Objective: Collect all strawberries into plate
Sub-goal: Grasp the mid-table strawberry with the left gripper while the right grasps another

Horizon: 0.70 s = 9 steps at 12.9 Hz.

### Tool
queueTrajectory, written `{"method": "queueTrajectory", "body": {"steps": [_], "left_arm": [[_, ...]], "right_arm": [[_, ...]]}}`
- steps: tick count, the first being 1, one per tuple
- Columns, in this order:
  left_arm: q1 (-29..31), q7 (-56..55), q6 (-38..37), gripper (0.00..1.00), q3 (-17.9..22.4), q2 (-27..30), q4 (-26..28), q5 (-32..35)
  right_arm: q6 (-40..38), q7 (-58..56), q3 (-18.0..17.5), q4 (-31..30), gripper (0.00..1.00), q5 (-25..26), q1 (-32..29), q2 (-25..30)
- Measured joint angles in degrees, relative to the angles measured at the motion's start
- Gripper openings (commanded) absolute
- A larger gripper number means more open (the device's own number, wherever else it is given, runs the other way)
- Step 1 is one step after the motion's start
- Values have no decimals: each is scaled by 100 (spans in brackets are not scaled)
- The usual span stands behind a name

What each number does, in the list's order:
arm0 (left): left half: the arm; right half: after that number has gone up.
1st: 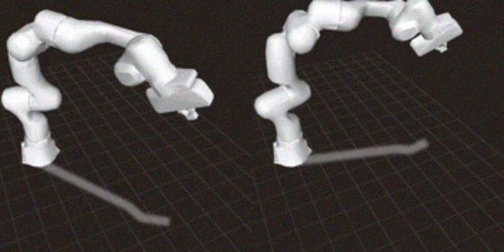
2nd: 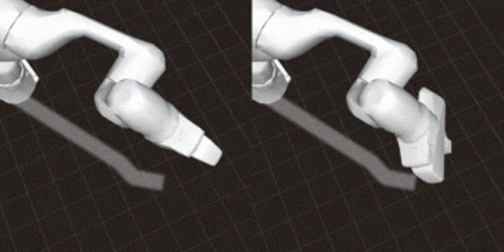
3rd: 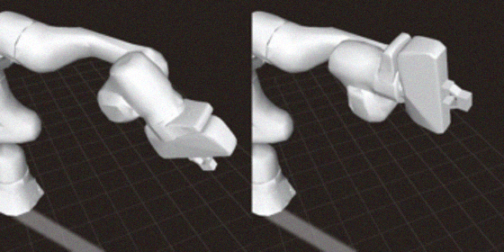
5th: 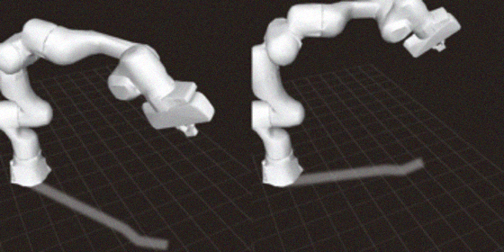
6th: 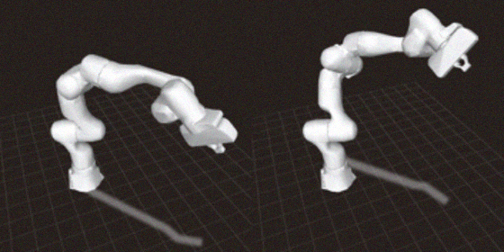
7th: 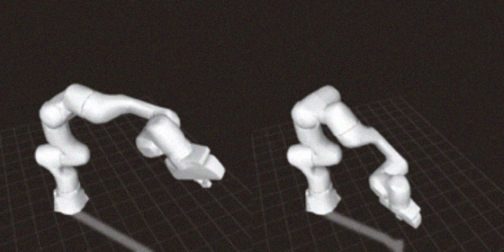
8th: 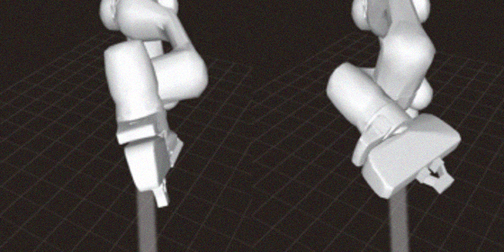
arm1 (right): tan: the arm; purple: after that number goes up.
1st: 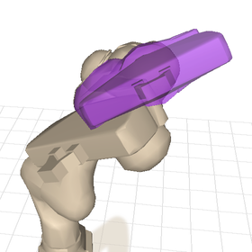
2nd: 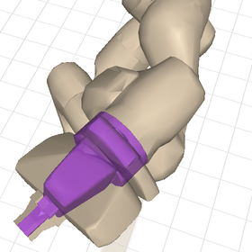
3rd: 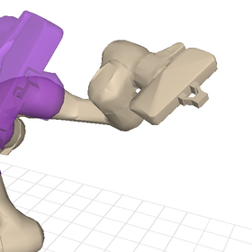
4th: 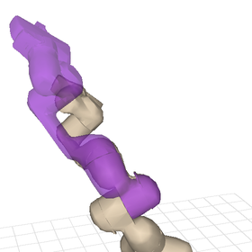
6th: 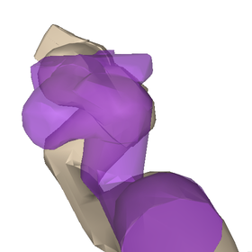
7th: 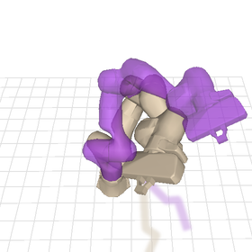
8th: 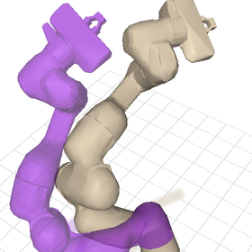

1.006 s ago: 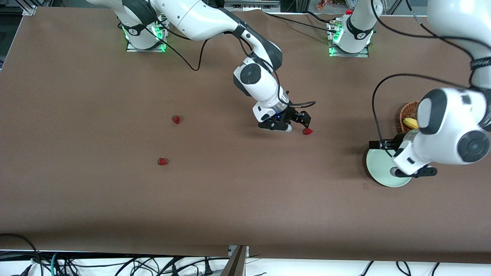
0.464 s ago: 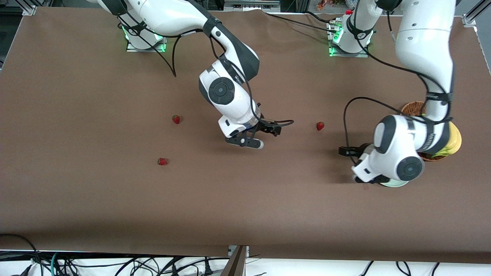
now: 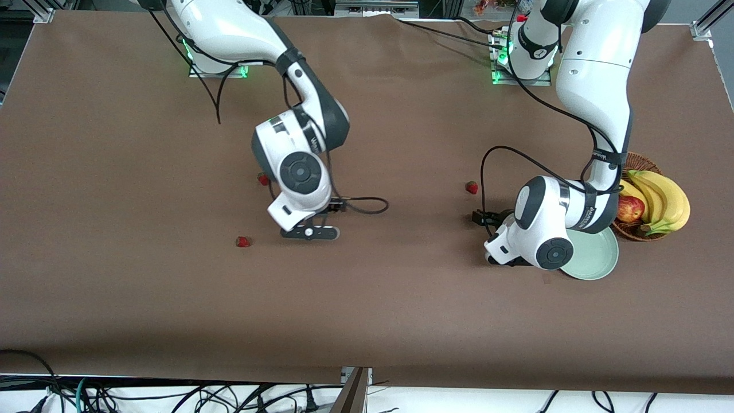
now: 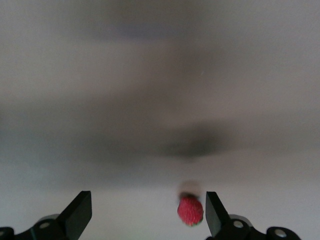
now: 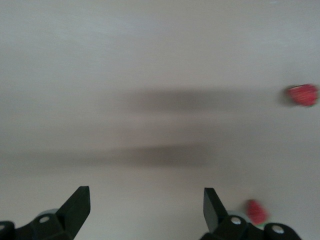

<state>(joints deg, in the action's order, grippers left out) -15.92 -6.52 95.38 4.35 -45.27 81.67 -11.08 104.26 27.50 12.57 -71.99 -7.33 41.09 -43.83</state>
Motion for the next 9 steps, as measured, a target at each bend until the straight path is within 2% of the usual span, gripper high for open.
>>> {"method": "queueTrajectory", "body": {"steps": [2, 3, 8, 9], "left_arm": [[15, -162, -133, 100, 17, -4, 112, -18], [7, -257, -139, 100, 10, -9, 193, -26], [-414, -1039, -139, 100, -30, -8, 426, -36], [-473, -1097, -135, 100, -30, 5, 482, -36]], "right_arm": [[73, -460, 245, -532, 100, 0, -17, 171], [342, -739, 348, -1040, 100, 1, -37, 394], [2536, -1205, 394, -4367, 100, 1, -99, 1808], [2771, -1206, 376, -4784, 100, 1, -85, 1949]]}}
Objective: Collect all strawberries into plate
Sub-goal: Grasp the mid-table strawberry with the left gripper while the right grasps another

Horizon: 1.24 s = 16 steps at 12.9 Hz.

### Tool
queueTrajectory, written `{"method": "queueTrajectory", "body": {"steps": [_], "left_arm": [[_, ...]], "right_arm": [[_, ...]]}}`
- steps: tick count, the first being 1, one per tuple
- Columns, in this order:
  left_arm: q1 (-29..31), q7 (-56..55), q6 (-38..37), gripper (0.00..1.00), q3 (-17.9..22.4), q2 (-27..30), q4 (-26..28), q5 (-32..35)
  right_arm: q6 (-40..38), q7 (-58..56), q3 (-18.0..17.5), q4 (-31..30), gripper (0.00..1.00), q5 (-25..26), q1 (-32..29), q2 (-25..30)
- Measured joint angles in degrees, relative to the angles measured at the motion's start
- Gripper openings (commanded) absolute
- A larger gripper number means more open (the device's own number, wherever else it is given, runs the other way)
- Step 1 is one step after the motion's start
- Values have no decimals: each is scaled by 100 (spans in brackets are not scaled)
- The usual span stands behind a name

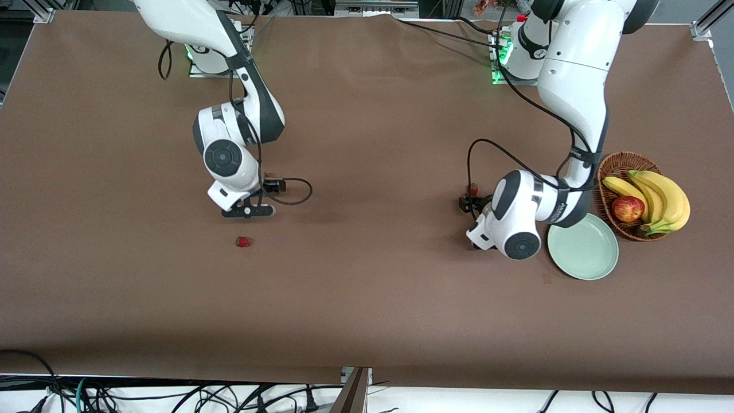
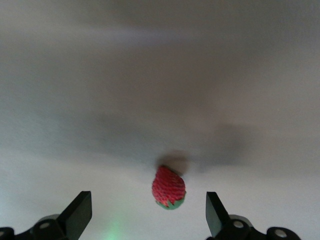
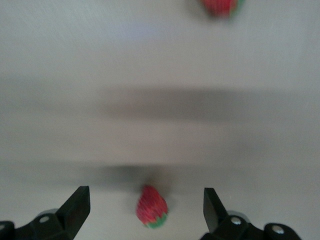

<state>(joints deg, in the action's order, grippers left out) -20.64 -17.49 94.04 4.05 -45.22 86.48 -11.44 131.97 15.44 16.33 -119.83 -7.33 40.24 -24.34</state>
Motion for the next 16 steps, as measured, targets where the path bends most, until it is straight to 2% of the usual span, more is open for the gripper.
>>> {"method": "queueTrajectory", "body": {"steps": [2, 3, 5, 7, 8, 9, 13, 15, 16], "left_arm": [[-15, -15, 116, 100, 14, 79, 212, 0], [-13, -15, 286, 100, 23, 140, 376, 0], [-14, -15, 648, 100, -18, 284, 741, 0], [-15, -15, 760, 100, -59, 369, 912, 0], [-15, -15, 789, 100, -64, 386, 937, 0], [-15, -15, 811, 100, -67, 397, 948, 0], [-64, -92, 924, 100, -89, 406, 982, 0], [-127, -165, 1011, 87, -100, 406, 1039, 0], [-146, -177, 1066, 76, -103, 406, 1081, 0]], "right_arm": [[143, 0, -22, -399, 100, -2, 26, 152], [152, 1, -32, -478, 96, -38, 29, 187], [229, 1, -53, -575, 82, -152, 32, 200], [318, 1, -92, -638, 74, -159, 33, 200], [351, 4, -108, -657, 66, -161, 34, 200], [376, 4, -115, -674, 63, -161, 34, 200], [544, 4, -116, -698, 63, -162, 34, 139], [643, 3, -116, -698, 63, -162, 34, 88], [673, 3, -116, -698, 57, -165, 34, 75]]}}
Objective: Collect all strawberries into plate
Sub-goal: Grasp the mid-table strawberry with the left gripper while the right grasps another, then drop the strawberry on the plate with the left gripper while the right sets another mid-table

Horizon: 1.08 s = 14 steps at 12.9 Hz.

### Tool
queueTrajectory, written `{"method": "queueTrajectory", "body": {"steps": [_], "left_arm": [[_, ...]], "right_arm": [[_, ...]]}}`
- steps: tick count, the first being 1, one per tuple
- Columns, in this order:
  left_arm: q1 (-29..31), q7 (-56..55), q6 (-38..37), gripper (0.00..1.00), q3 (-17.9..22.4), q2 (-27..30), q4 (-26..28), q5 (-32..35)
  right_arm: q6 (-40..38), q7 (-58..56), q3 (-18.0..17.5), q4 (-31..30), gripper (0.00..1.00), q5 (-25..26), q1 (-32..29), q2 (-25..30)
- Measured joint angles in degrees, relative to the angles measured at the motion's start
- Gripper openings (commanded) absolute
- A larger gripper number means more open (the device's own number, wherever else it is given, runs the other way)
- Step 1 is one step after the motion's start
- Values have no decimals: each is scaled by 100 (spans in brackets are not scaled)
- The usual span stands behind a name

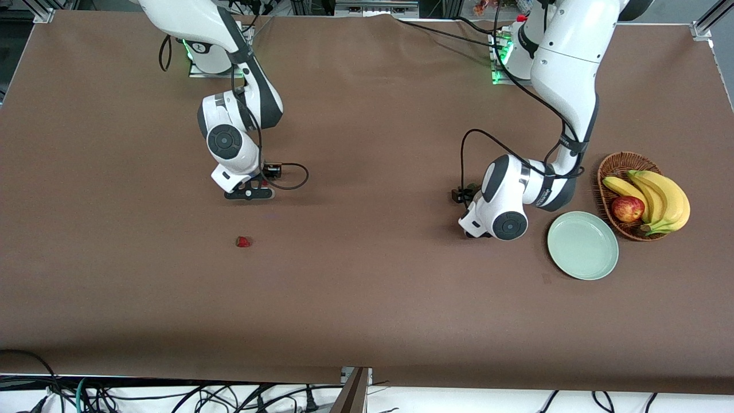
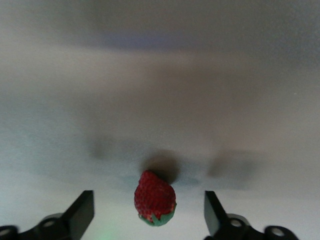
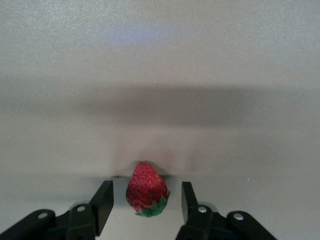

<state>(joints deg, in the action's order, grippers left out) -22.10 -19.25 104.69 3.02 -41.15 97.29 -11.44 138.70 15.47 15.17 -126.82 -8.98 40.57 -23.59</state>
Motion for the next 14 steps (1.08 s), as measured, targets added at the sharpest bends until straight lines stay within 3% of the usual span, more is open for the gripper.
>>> {"method": "queueTrajectory", "body": {"steps": [2, 4, 6, 10, 14], "left_arm": [[-8, -18, 74, 50, 0, 0, 58, 0], [-12, -22, 79, 40, -13, 35, 59, -9], [-19, -30, 80, 30, -13, 44, 63, -9], [-20, -37, 81, 24, -12, 52, 69, -10], [112, 60, 90, 21, 32, 81, 57, -10]], "right_arm": [[50, -1, 0, 0, 34, -15, 0, -17], [66, -3, 0, 0, 13, -16, 0, -23], [73, -3, -5, 13, 1, -18, 0, -6], [-233, 20, -152, 558, 1, -387, 18, -25], [-1172, 847, -545, 2050, 2, -742, 49, -413]]}}
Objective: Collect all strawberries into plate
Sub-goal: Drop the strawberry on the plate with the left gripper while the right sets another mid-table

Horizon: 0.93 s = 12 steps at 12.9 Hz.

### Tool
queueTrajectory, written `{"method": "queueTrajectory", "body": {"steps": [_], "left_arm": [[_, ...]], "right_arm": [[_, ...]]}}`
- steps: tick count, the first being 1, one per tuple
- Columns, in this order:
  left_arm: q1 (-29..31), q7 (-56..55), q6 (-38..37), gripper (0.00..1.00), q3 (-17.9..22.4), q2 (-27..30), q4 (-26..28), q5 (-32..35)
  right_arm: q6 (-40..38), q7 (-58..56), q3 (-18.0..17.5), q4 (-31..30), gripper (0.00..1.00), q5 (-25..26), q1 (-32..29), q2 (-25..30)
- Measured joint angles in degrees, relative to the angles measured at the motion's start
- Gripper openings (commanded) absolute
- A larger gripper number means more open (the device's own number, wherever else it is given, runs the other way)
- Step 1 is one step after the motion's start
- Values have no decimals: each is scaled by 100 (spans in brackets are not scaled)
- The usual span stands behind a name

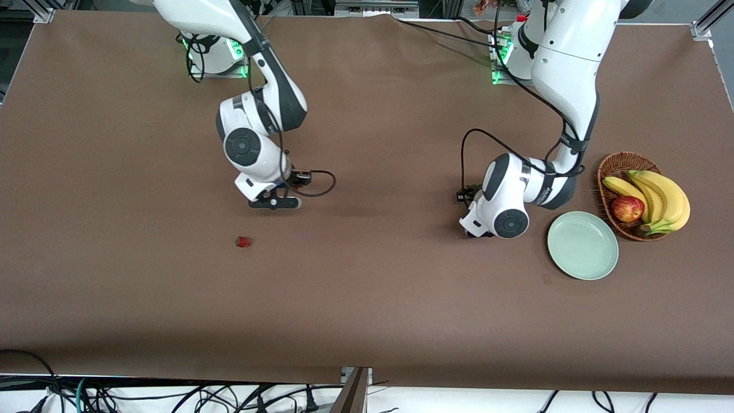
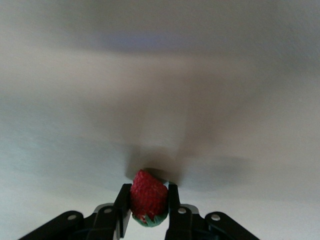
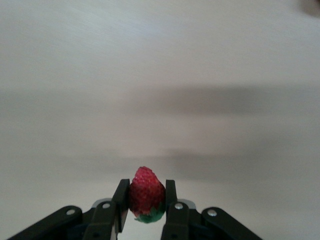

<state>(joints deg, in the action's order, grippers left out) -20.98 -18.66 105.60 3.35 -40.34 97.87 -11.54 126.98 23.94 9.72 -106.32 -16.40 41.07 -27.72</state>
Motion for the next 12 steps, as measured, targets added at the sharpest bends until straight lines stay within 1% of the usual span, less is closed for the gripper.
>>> {"method": "queueTrajectory", "body": {"steps": [2, 4, 5, 7, 9, 12], "left_arm": [[263, 497, -98, 21, 45, 43, -162, 0], [746, 1234, -296, 21, 89, 87, -484, 29], [1010, 1613, -338, 21, 110, 106, -632, 142], [1397, 2044, -350, 22, 116, 116, -819, 650], [1605, 2342, -220, 22, 117, 109, -845, 993], [2102, 3330, 362, 22, 130, -25, -840, 1068]], "right_arm": [[-25, 689, -369, 809, 4, -85, 36, -454], [-14, 1423, -689, 1614, 4, -91, 91, -978], [49, 1659, -830, 1903, 4, -95, 104, -1200], [514, 2106, -1122, 2273, 4, -123, 109, -1588], [1250, 2614, -1362, 2527, 4, -126, 206, -1962], [2090, 3210, -1431, 2959, 5, -127, 623, -2437]]}}
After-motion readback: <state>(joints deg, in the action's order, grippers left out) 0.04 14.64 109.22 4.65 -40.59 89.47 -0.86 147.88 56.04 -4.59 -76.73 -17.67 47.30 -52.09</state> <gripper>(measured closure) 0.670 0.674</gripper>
